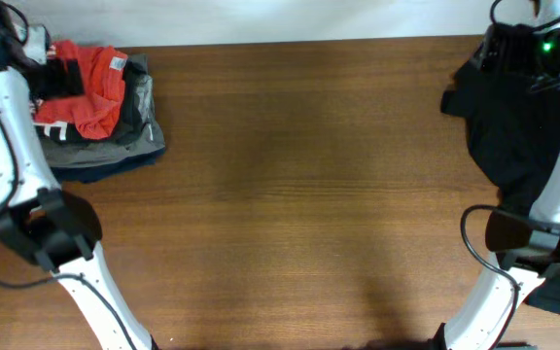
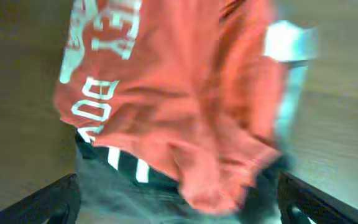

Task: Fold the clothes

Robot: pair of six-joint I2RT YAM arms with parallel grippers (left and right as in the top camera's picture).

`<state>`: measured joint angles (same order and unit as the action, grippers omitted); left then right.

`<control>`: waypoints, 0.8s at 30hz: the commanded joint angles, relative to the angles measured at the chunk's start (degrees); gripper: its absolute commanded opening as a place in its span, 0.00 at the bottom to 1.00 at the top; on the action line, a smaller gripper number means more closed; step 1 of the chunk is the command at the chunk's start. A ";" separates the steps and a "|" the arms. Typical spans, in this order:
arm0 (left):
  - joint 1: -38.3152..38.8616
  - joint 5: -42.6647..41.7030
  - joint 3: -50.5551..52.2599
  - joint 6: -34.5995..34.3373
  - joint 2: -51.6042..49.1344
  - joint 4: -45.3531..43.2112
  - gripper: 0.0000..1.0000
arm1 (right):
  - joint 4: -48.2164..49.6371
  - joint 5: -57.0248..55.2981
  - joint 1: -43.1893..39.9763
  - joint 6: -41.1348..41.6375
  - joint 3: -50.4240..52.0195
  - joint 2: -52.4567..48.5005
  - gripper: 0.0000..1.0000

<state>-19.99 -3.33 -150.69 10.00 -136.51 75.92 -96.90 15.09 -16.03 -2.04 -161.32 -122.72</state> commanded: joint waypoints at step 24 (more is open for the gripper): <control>6.12 -25.79 -1.62 -0.74 13.20 6.49 0.99 | -0.39 -1.66 10.51 -0.28 -3.37 22.58 0.99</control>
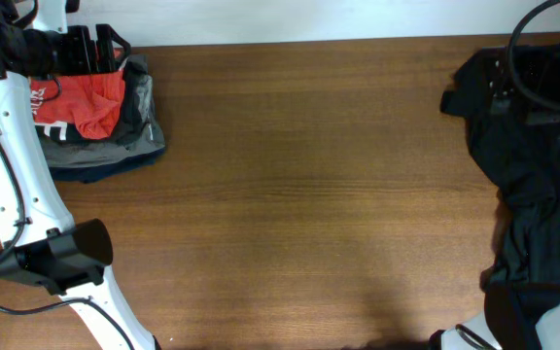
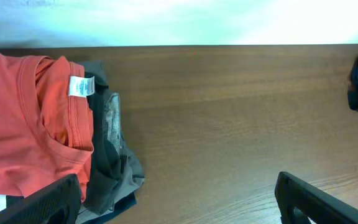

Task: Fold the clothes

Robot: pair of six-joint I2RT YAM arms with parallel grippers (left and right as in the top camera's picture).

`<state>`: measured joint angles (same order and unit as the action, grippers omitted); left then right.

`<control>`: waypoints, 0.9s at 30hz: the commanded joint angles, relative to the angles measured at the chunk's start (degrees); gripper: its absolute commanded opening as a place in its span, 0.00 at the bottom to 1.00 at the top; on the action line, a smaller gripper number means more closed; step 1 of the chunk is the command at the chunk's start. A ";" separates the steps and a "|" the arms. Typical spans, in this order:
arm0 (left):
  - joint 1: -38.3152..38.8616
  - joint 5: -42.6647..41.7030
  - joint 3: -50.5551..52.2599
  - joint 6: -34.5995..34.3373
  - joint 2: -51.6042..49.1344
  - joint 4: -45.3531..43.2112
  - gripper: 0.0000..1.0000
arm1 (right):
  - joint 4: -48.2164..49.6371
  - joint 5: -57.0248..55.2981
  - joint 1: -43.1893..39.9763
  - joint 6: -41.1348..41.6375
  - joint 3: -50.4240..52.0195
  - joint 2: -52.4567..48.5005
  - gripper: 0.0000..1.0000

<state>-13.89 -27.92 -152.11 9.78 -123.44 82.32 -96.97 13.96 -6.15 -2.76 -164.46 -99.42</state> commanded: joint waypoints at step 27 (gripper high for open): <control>0.02 -1.20 -0.20 -0.52 0.13 0.09 0.99 | 22.45 -4.46 0.61 -3.06 23.54 19.06 0.99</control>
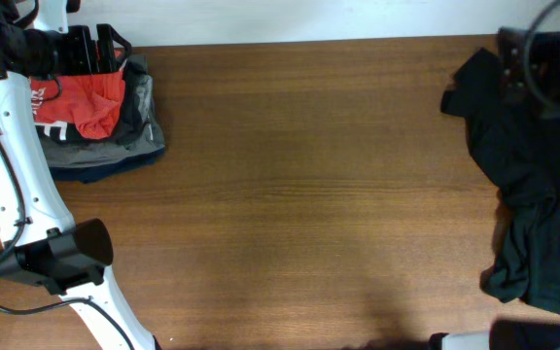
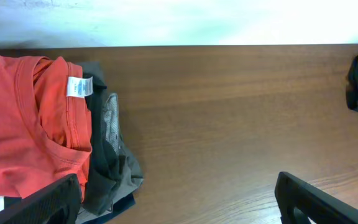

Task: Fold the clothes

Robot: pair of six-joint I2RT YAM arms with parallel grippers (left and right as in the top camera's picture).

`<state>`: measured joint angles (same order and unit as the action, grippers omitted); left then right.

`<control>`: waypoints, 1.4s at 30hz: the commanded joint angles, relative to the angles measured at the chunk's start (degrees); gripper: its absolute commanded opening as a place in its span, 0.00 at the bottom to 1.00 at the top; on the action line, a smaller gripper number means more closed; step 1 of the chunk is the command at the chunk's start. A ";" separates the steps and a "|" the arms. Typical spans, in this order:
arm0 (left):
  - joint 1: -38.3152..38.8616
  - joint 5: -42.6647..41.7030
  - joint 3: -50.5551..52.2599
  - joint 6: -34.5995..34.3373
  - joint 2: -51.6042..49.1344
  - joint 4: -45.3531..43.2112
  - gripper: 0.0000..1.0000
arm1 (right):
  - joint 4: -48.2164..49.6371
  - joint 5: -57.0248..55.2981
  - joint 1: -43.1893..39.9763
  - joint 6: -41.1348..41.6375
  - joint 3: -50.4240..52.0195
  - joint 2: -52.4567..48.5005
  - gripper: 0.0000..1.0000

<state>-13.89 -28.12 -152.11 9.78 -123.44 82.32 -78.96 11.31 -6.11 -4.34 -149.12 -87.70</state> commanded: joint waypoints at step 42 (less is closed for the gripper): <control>0.02 -1.01 -0.20 -0.52 0.13 0.09 0.99 | 77.81 -3.63 0.52 -4.20 147.64 86.71 0.99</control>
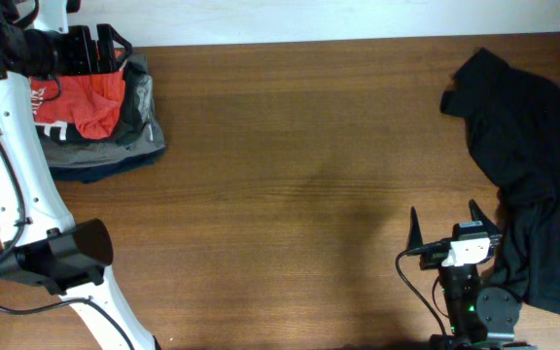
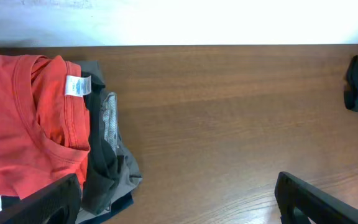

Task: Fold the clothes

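A red shirt (image 1: pixel 90 102) with white lettering tops a pile of folded grey and blue clothes (image 1: pixel 115 146) at the back left; the left wrist view shows the red shirt (image 2: pixel 23 124) and its white label. My left gripper (image 1: pixel 100 49) hovers open beside the pile's back edge, and in the left wrist view the left gripper (image 2: pixel 176 193) holds nothing. A crumpled black garment (image 1: pixel 528 146) lies along the right side, with its edge showing in the left wrist view. My right gripper (image 1: pixel 445 226) stands open at the front, just left of the garment's lower end.
The brown wooden table (image 1: pixel 290 175) runs between the pile and the black garment. A white wall borders its far edge. The left arm's white links (image 1: pixel 13 165) run down the left side to a black joint near the front.
My right arm was a dark blur over the top of the black garment at the back right. Now its gripper stands open at the front, left of the garment's lower end. The left arm has not moved.
My left gripper was low over the red shirt on the pile, with the right arm on the black garment. Then the left gripper stood open, raised behind the pile, where it stays. The right arm stayed over the garment's top, and now it is at the front.
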Robot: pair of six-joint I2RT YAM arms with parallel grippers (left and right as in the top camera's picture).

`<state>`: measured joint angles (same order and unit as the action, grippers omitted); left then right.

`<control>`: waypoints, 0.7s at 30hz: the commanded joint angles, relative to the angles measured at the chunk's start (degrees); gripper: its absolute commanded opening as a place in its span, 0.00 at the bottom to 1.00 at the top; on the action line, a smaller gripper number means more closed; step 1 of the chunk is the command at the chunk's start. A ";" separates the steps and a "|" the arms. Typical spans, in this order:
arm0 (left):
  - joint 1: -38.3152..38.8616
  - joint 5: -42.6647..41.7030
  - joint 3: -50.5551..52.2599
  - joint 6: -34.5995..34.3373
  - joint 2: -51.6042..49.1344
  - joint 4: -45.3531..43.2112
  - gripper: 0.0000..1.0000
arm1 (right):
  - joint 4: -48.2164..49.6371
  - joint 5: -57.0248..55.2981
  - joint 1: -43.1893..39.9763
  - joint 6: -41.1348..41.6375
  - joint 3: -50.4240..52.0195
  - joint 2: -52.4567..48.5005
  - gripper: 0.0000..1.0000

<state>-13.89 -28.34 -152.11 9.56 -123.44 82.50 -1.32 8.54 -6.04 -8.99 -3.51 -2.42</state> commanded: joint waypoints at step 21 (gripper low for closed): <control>0.02 -0.79 -0.20 -0.31 0.13 -0.11 0.99 | -2.32 0.66 0.42 4.96 3.19 0.37 0.99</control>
<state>-13.89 -28.34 -152.11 9.56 -123.44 82.50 -3.60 8.45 -6.04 -4.93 -0.78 -1.89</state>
